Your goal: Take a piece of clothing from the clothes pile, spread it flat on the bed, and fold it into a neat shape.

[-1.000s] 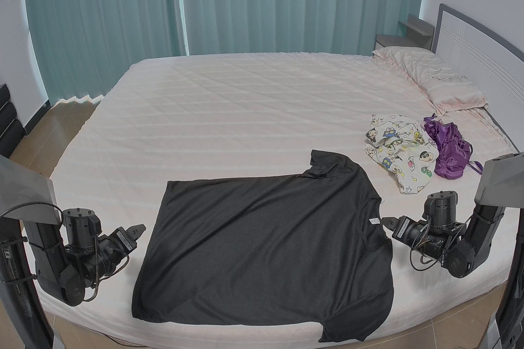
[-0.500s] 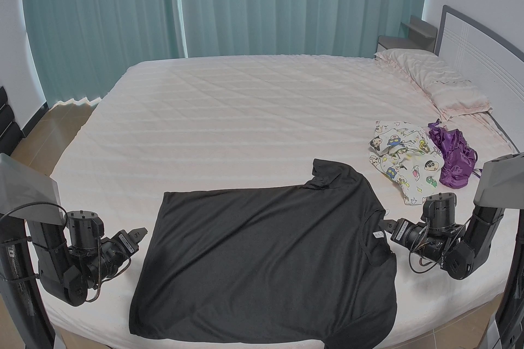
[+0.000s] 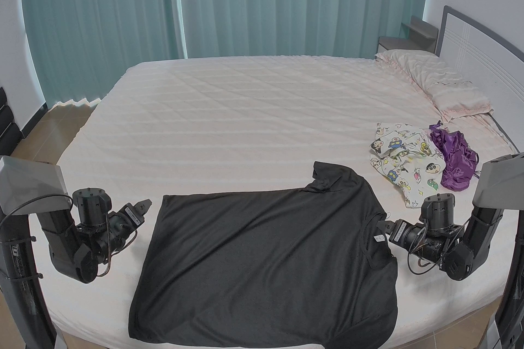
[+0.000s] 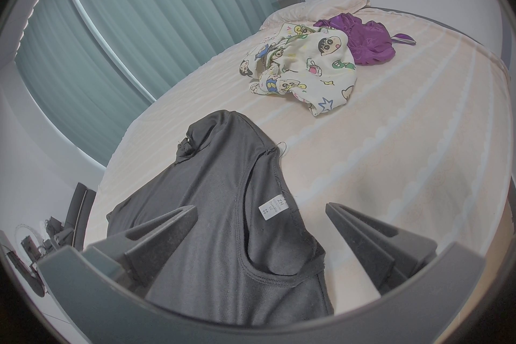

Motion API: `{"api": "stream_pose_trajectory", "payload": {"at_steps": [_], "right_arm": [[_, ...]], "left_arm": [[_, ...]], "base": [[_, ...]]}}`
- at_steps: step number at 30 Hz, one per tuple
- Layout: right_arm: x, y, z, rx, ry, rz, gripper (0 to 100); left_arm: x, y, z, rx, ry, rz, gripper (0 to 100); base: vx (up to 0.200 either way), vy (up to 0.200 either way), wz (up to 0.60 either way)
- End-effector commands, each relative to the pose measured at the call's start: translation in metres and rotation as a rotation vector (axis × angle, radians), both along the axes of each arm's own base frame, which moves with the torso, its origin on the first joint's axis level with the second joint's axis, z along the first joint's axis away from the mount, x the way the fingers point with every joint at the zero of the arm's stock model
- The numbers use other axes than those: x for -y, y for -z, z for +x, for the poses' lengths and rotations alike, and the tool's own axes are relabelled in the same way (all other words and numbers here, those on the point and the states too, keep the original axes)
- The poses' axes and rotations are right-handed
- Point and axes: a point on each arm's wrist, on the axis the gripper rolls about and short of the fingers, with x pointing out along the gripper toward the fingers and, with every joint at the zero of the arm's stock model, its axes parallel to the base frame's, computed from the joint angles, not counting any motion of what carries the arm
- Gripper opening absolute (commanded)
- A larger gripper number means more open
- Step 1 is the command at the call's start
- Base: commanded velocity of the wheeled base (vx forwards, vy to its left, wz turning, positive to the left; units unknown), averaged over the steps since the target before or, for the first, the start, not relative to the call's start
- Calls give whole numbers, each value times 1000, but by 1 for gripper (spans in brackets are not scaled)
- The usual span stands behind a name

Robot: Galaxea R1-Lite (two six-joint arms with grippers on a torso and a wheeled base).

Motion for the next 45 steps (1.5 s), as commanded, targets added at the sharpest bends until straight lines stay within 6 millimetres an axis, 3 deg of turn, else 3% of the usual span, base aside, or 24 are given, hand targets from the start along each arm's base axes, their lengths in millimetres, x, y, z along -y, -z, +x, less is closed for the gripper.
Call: {"api": "stream_pose_trajectory", "payload": {"at_steps": [1, 10, 13, 29, 30, 38, 45], "right_arm": [[-1, 1, -1, -4, -4, -1, 100], [-1, 3, 0, -10, -6, 1, 100], [0, 3, -2, -14, -10, 3, 100], [-1, 4, -3, -22, -14, 3, 100], [-1, 4, -3, -22, -14, 3, 100], [2, 4, -2, -18, -6, 5, 100], [2, 6, -1, -24, -5, 4, 100]], "left_arm": [[2, 21, 49, -1, 1, 1, 100], [6, 27, 114, -59, 20, 7, 100], [10, 27, 125, -45, 30, 7, 100], [21, 52, 137, -96, 147, 29, 100], [21, 52, 137, -96, 147, 29, 0], [9, 52, 149, -60, 103, 40, 0], [-19, 29, 152, -6, 29, 45, 0]], "base": [[0, 0, 0], [0, 0, 0], [0, 0, 0], [0, 0, 0], [0, 0, 0], [0, 0, 0], [0, 0, 0]]}}
